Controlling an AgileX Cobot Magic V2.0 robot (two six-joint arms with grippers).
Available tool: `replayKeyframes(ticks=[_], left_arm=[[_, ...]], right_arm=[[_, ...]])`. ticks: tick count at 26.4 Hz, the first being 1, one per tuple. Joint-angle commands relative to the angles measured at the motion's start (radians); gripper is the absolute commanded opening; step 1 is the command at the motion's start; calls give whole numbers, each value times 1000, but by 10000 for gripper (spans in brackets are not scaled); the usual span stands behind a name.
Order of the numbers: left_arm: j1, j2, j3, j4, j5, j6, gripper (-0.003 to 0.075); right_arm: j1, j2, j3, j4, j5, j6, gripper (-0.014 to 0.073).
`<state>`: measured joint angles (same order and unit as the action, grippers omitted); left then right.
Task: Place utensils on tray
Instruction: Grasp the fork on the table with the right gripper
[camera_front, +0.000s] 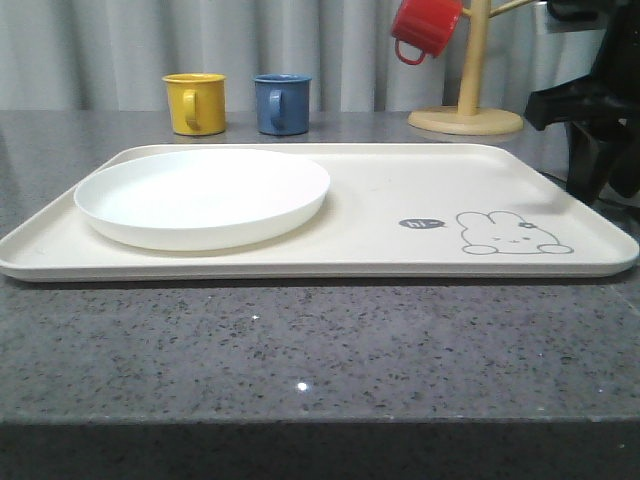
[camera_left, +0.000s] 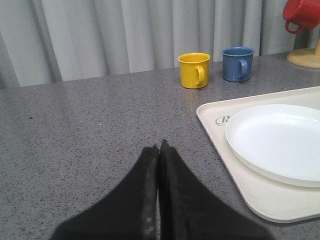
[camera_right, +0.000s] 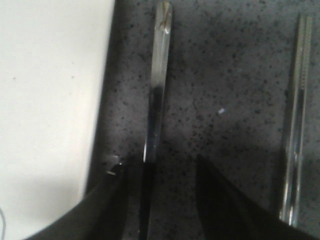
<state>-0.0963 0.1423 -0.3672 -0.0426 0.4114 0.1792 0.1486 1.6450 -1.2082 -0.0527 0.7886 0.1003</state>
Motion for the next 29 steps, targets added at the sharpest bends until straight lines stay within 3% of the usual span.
replayKeyframes(ticks=[1, 9, 13, 19, 22, 29], left_arm=[[2, 11, -27, -11, -85, -12, -18], [2, 11, -27, -11, -85, -12, -18], [2, 11, -27, -11, -85, -12, -18], [2, 11, -27, -11, -85, -12, -18], [2, 11, -27, -11, -85, -12, -18], [2, 11, -27, -11, -85, -12, -18]], right_arm=[[3, -31, -33, -1, -33, -8, 239], [1, -32, -33, 7, -21, -8, -17], [1, -62, -46, -5, 8, -5, -15], [27, -113, -151, -79, 204, 120, -15], [87, -109, -217, -86, 277, 159, -15], [276, -46, -331, -85, 287, 306, -15]])
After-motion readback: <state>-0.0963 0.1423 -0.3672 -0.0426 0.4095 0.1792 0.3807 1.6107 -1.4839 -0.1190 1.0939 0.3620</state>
